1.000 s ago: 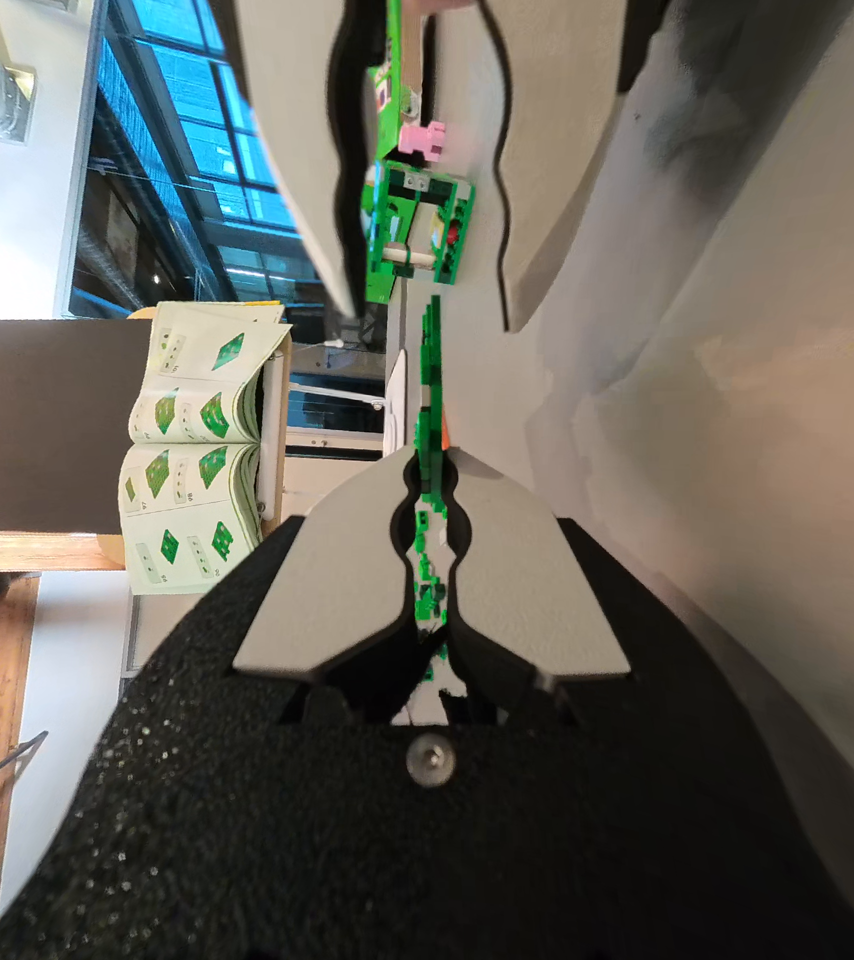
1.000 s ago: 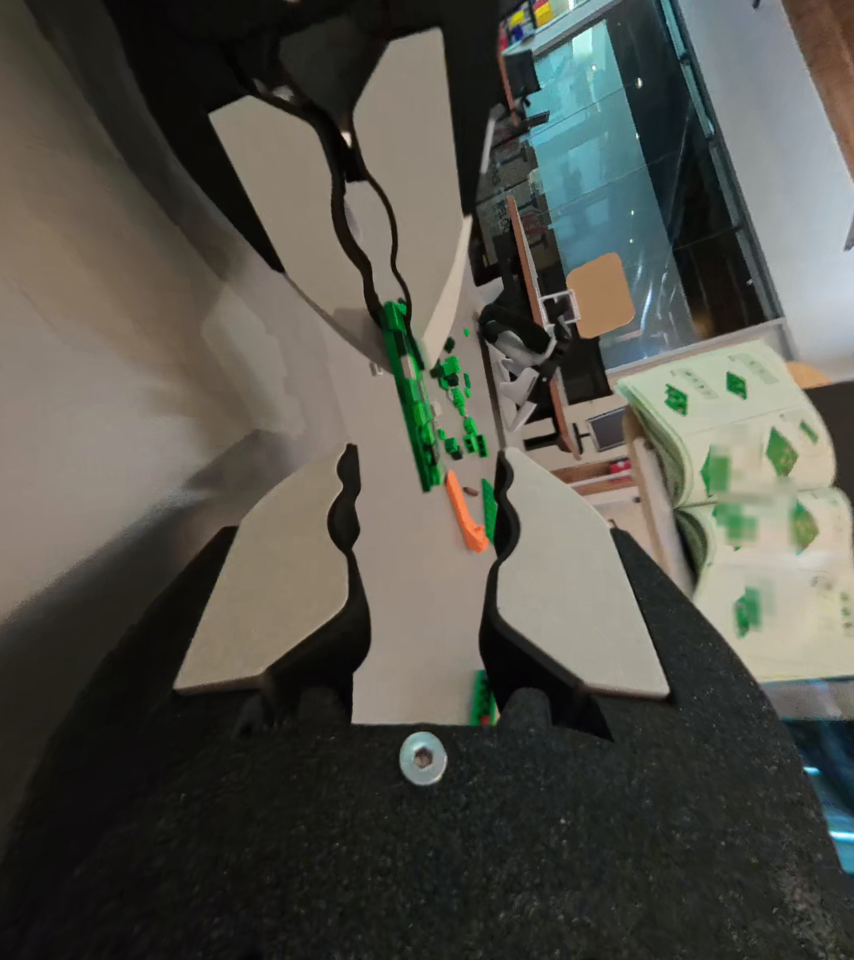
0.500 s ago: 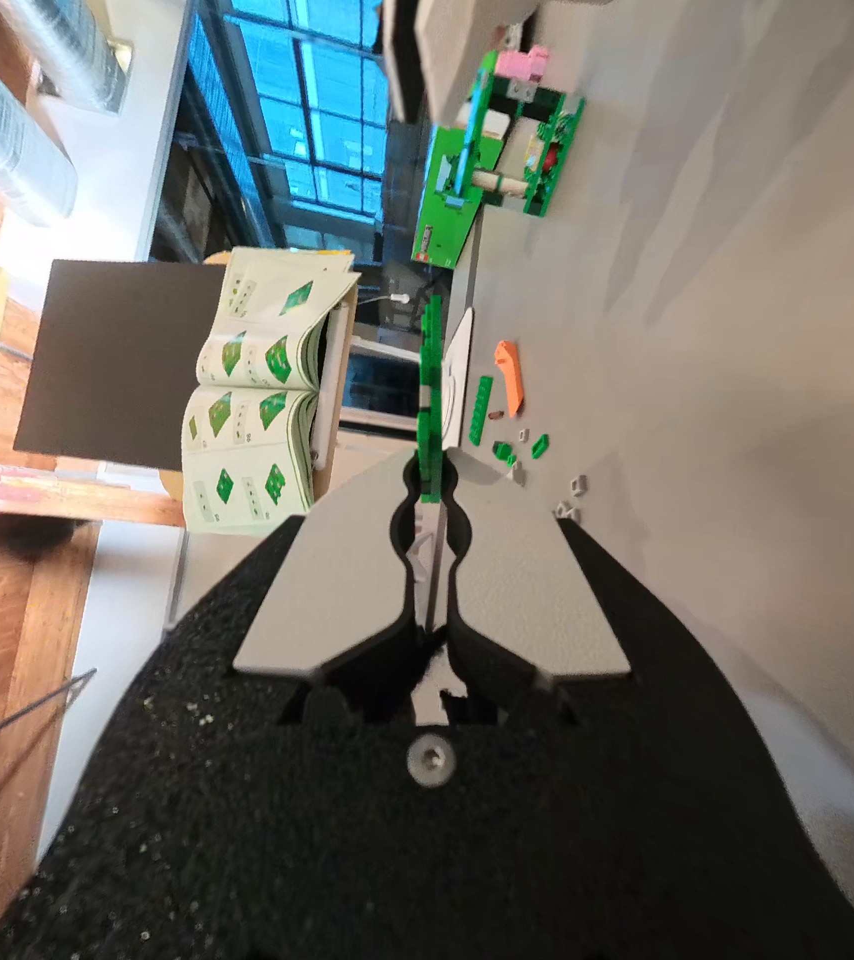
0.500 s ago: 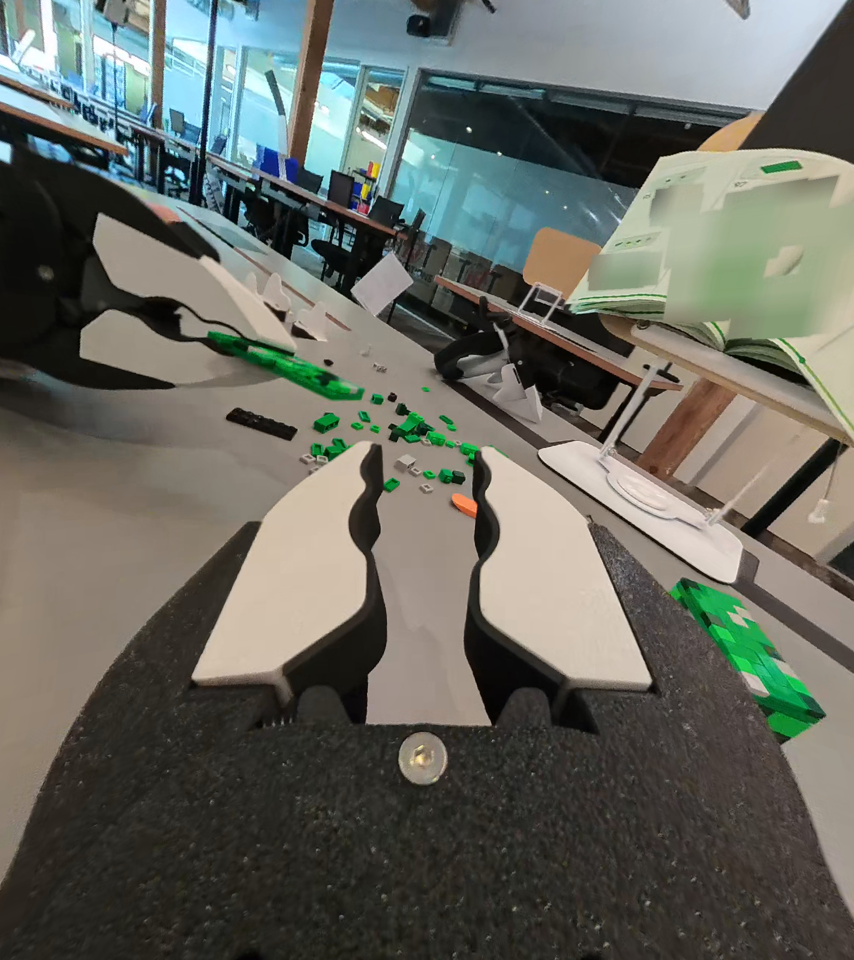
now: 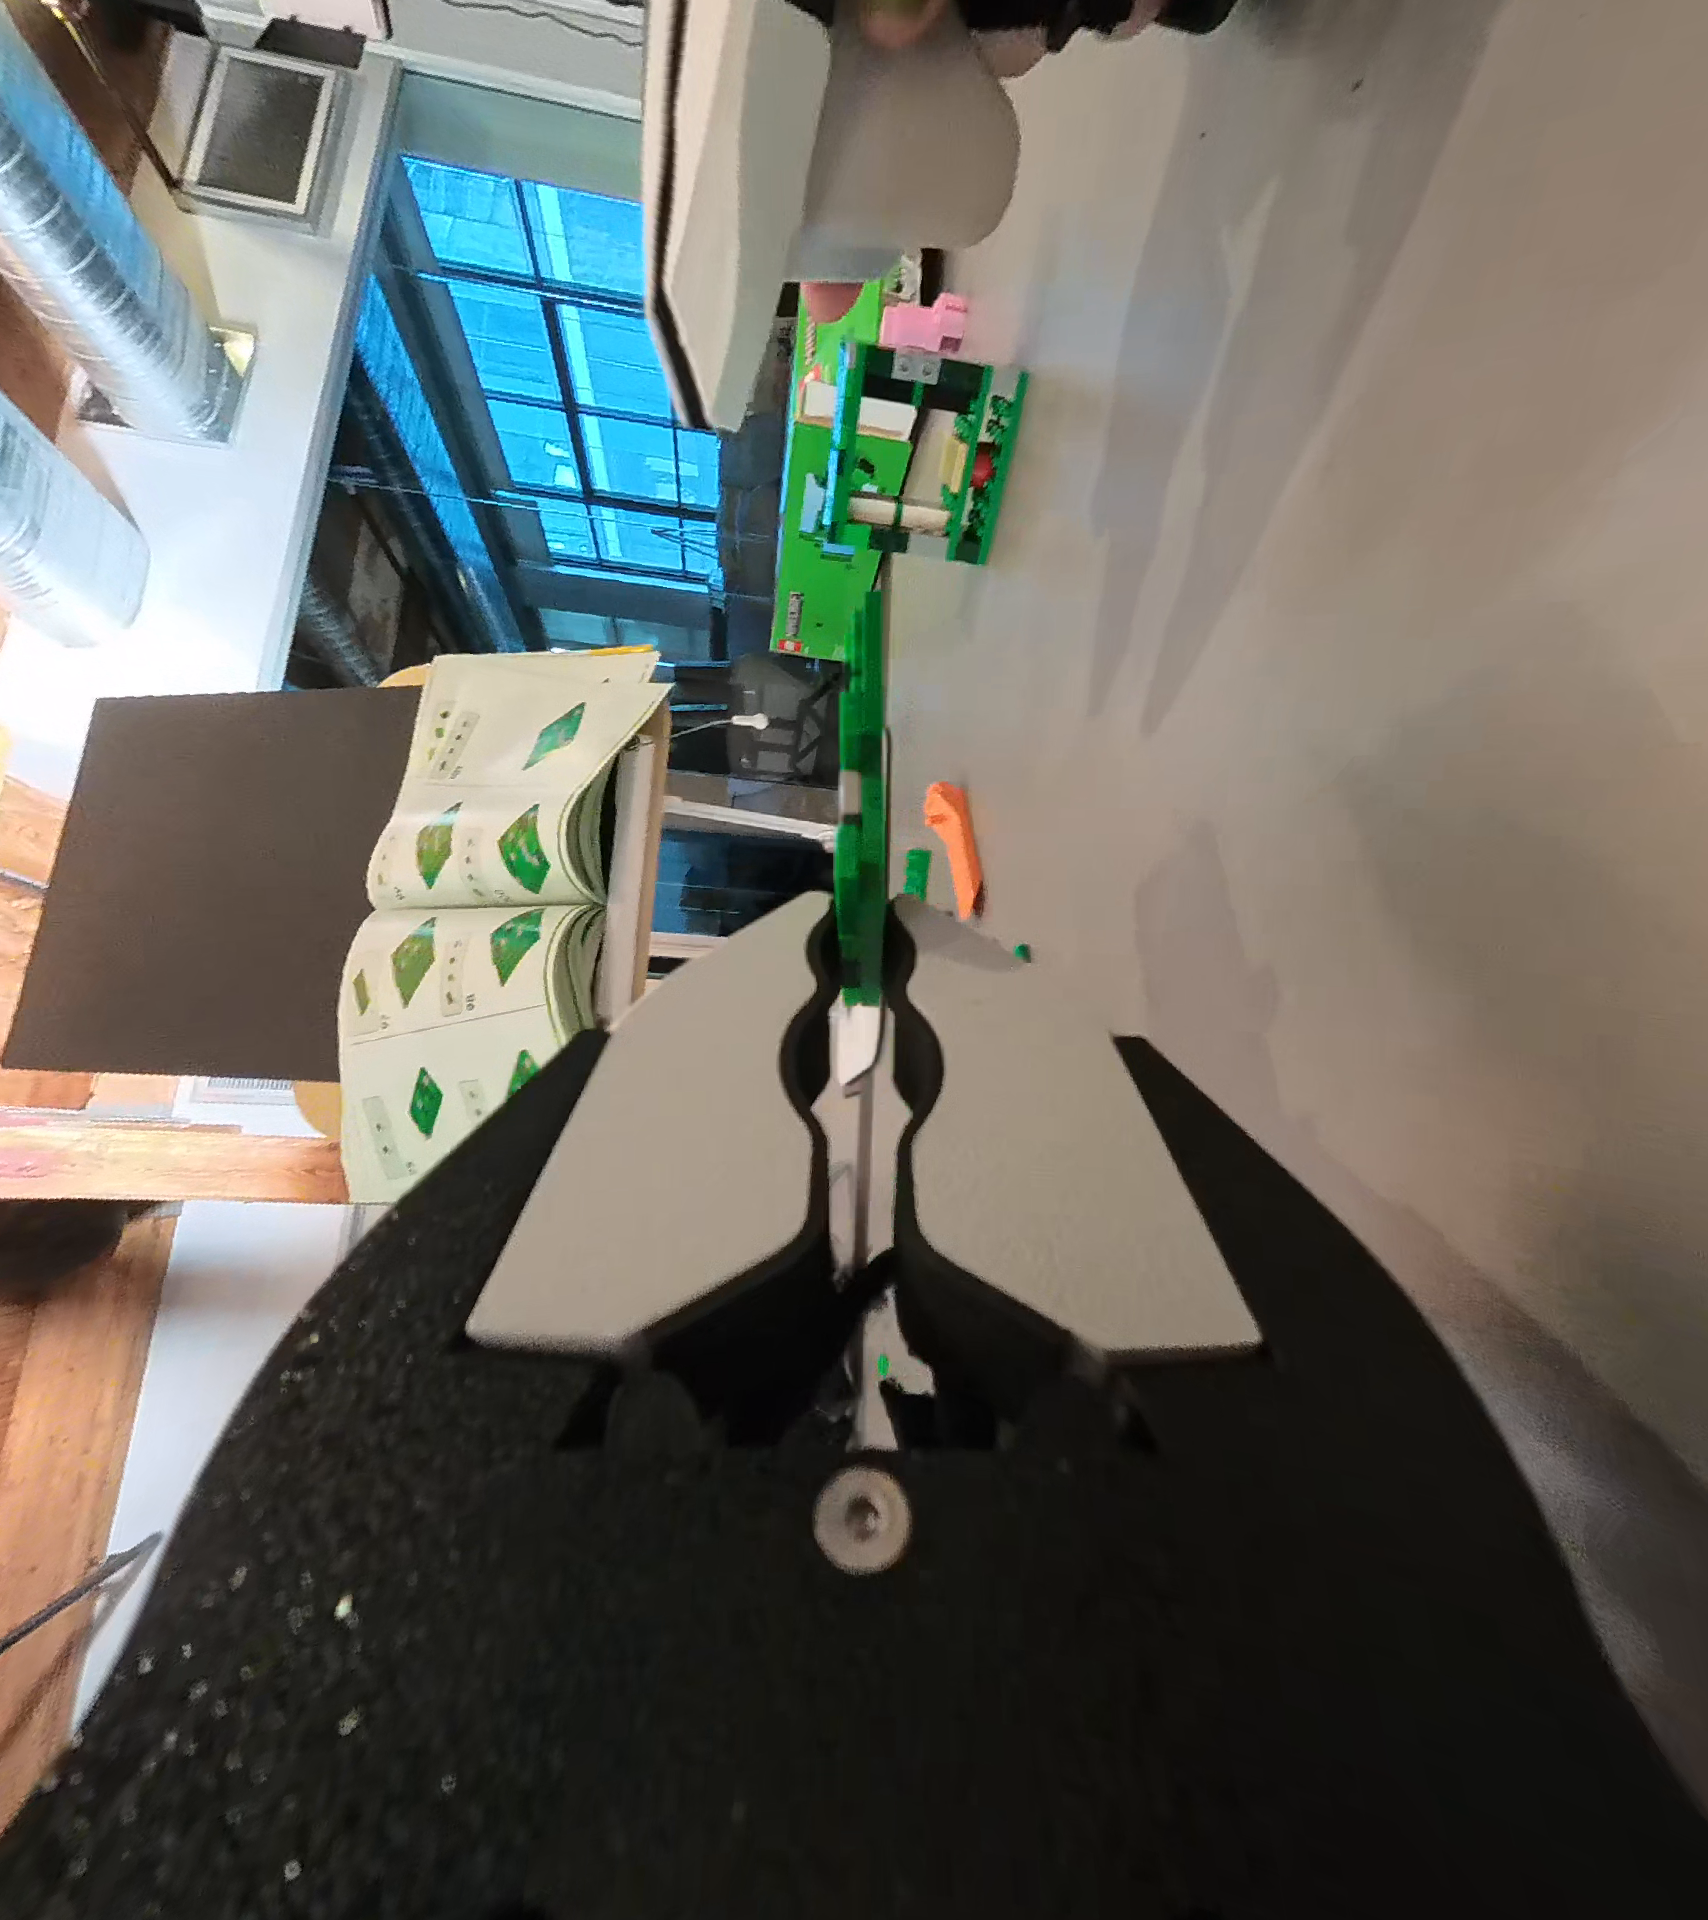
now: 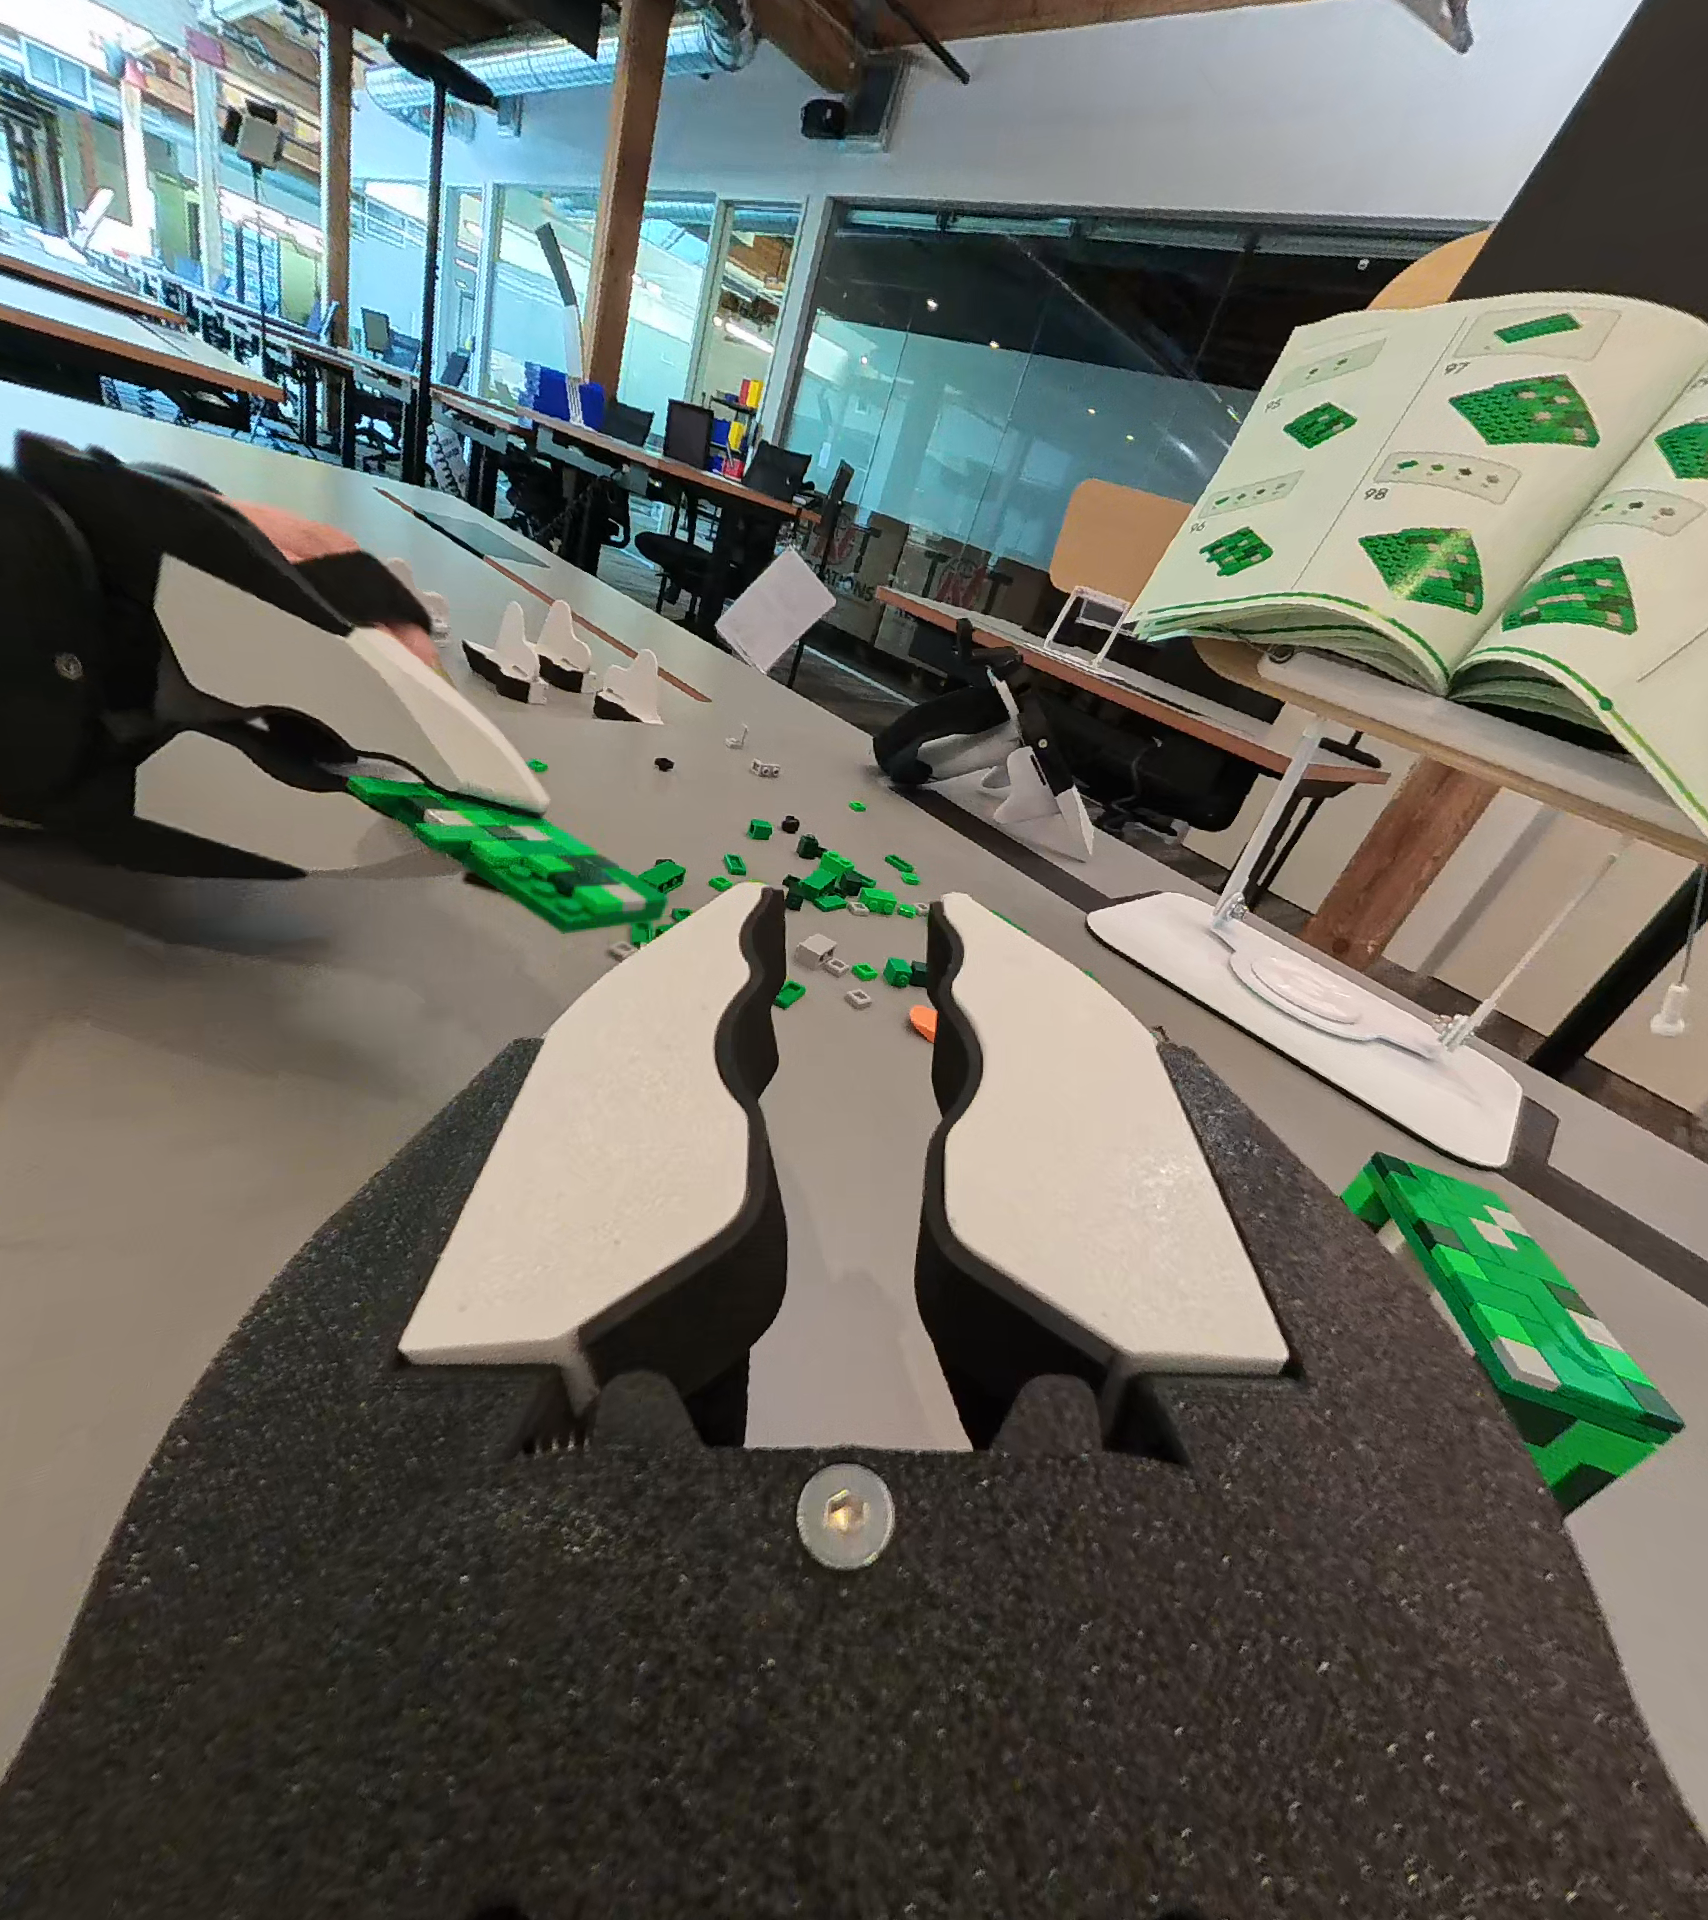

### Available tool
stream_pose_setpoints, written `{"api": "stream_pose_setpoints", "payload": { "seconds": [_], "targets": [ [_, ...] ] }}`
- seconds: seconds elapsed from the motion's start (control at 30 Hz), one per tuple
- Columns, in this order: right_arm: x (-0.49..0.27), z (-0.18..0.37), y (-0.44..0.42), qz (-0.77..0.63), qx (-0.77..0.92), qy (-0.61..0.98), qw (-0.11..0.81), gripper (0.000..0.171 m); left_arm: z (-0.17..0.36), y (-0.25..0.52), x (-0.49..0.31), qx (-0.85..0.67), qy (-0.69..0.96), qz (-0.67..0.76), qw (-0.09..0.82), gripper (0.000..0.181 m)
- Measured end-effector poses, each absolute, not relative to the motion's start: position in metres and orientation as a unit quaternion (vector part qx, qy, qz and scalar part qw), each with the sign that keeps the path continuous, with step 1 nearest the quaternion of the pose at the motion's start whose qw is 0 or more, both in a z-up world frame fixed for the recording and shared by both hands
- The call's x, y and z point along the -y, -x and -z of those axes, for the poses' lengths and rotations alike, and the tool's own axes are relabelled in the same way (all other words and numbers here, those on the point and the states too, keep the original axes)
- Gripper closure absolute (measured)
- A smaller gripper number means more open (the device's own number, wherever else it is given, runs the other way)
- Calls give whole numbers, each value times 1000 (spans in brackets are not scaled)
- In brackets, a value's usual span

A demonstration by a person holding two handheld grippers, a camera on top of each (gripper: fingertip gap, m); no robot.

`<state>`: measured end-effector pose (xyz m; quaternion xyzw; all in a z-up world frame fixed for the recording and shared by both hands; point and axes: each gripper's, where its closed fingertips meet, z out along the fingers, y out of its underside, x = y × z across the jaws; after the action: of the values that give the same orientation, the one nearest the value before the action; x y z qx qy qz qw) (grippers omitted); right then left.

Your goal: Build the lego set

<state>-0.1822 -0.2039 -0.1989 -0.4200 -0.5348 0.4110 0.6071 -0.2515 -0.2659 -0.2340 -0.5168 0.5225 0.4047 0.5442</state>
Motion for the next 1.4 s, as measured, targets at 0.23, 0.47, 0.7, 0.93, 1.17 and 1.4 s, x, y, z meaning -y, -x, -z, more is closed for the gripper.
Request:
{"api": "stream_pose_setpoints", "payload": {
  "seconds": [0.23,0.47,0.7,0.93,1.17,1.4],
  "targets": [
    [205,199,182,-411,539,417,606,148,238,246,267,-540,503,-413,534,175],
    [204,211,230,-399,673,418,461,153,260,206,264,-595,469,-410,508,175],
    [172,254,298,-287,803,461,246,156,265,205,268,-609,465,-398,504,175],
    [207,272,294,-327,868,351,127,156,257,199,273,-611,454,-389,519,176],
    [197,287,311,-263,876,371,160,154,265,189,278,-640,434,-384,505,176],
    [232,296,297,-271,908,306,97,149,266,189,279,-641,436,-381,504,175]
  ]
}}
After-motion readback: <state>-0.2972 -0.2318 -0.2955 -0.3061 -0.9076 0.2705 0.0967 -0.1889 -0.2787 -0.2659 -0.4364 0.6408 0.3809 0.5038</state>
